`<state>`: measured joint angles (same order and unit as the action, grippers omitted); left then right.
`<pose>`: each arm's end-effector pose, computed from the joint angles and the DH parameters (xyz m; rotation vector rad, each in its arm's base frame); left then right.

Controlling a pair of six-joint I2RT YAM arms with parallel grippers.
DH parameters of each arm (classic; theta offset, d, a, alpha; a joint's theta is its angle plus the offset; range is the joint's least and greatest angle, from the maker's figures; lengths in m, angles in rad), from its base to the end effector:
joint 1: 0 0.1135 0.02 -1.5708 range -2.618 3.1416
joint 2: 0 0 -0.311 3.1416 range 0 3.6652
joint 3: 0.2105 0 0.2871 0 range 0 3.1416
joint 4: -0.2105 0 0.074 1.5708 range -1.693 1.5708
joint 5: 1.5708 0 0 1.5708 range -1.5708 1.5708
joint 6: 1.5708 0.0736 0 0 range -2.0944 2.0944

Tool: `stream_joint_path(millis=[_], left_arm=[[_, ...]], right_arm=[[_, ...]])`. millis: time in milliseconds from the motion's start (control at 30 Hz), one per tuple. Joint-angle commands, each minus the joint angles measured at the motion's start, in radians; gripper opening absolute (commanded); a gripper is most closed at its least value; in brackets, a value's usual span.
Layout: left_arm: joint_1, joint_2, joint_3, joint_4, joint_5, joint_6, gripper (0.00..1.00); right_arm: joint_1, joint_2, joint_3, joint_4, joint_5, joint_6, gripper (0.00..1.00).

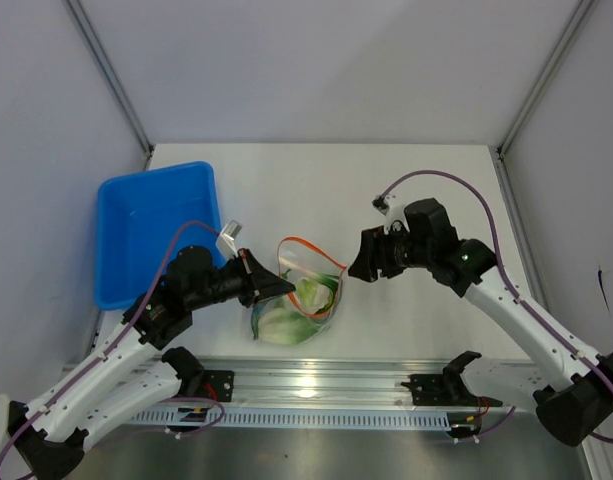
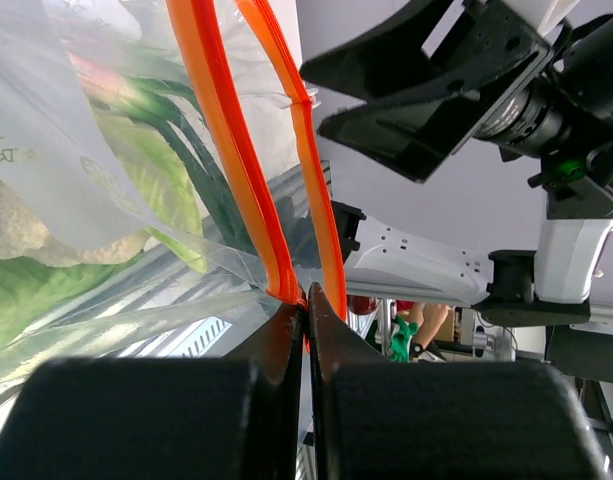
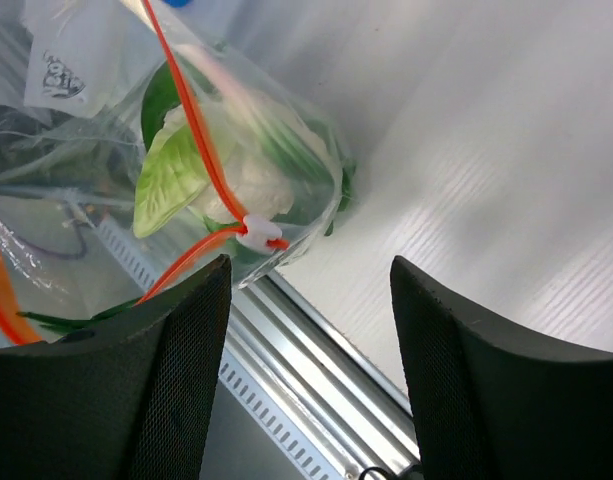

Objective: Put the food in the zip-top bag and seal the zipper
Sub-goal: Zip the zipper food storage bag at the center of the board.

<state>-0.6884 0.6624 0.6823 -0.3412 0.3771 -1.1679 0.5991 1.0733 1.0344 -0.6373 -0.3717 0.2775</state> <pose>0.1291 -0.1413 0.3254 -0.2284 2.2095 -1.5219 0.2043 0.1719 0.3466 -0.5819 2.2718 0.8732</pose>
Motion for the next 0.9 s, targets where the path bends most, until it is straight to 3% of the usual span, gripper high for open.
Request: stream_joint_path(millis=[0, 233, 400, 600, 867], left_arm=[[0.004, -0.009, 0.028, 0.025, 0.011, 0.031, 0.02], [0.006, -0.020, 0.028, 0.007, -0.009, 0.042, 0.02], [0.006, 0.000, 0.048, 0.002, -0.001, 0.056, 0.02], [0.004, 0.008, 0.048, 0.013, 0.002, 0.060, 0.02], [0.006, 0.006, 0.039, 0.016, 0.005, 0.059, 0.02]], right_arm=[[0.001, 0.033, 0.082, -0.007, 0.063, -0.054, 0.67], [0.008, 0.150, 0.266, -0.111, 0.139, 0.126, 0.62], [0.085, 0.189, 0.317, -0.163, 0.162, 0.172, 0.61], [0.154, 0.212, 0.302, -0.173, 0.177, 0.083, 0.57], [0.157, 0.257, 0.234, -0.108, 0.149, 0.045, 0.51]])
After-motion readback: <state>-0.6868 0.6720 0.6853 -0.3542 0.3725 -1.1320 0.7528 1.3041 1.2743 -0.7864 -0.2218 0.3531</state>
